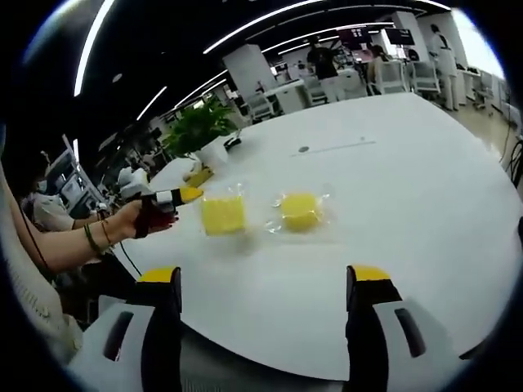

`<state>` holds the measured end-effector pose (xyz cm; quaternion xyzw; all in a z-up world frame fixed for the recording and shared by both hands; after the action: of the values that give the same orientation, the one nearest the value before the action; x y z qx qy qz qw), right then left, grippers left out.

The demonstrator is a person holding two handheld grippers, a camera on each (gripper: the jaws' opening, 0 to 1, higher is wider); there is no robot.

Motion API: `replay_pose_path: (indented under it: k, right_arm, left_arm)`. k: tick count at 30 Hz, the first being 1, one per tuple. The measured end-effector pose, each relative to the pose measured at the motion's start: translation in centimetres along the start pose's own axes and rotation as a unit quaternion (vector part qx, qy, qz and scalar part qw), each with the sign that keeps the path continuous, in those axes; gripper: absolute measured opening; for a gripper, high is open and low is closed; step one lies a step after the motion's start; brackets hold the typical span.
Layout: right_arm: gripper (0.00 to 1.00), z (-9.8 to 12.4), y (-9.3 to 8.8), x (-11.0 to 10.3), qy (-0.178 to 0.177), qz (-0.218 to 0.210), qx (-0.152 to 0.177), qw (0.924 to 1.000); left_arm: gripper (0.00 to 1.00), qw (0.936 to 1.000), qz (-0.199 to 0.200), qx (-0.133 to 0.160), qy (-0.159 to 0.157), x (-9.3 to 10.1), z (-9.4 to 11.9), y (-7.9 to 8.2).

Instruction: Compare the silicone blocks by pressing each to a similar depth, holding the contact briefly, and releasing to observe deformation and rebound differences across the visible hardness samples.

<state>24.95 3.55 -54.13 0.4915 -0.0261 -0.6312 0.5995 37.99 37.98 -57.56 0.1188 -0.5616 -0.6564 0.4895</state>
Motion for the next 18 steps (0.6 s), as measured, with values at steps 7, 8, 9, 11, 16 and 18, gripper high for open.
replay_pose_path:
  k: [7,8,9,11,16,18]
  right_arm:
    - [0.75,0.9,-0.4,-0.3,0.012,0.007,0.004,0.9999]
    - [0.75,1.0,-0.4,-0.3,0.013,0.008,0.004,0.9999]
    - [0.75,1.1,-0.4,-0.4,0.015,0.010,0.004,0.9998]
    - [0.75,1.3,-0.3,-0.6,0.018,0.015,0.005,0.9997]
    - [0.75,1.5,0.0,-1.2,0.026,0.025,0.009,0.9993]
    - [0.74,1.4,0.1,-1.6,0.032,0.029,0.009,0.9990]
  left_arm:
    - [0.00,0.9999,-0.014,-0.005,-0.008,1.9,1.0,-0.3]
    - [0.00,0.9999,-0.013,-0.006,-0.009,2.0,1.0,-0.3]
    - [0.00,0.9999,-0.007,-0.006,-0.010,2.2,1.2,-0.3]
    - [0.00,0.9999,-0.005,-0.003,-0.013,2.8,1.5,-0.3]
    - [0.00,0.9997,-0.007,0.013,-0.020,4.0,2.6,0.2]
    - [0.00,0.9995,-0.009,0.021,-0.022,4.4,3.1,0.7]
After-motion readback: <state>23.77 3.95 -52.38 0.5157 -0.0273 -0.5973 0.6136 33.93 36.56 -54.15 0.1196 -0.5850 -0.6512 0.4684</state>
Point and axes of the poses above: the point that each gripper's makers call its tool centre point, and the gripper's own axes: z roughly backward along the fingers, x roughly to its right, y roughly out of its top, the point moved 10 cm from there along z, roughly backward along the fingers, and after that the axes turned 15 degrees about -z, right-handed, at the moved point
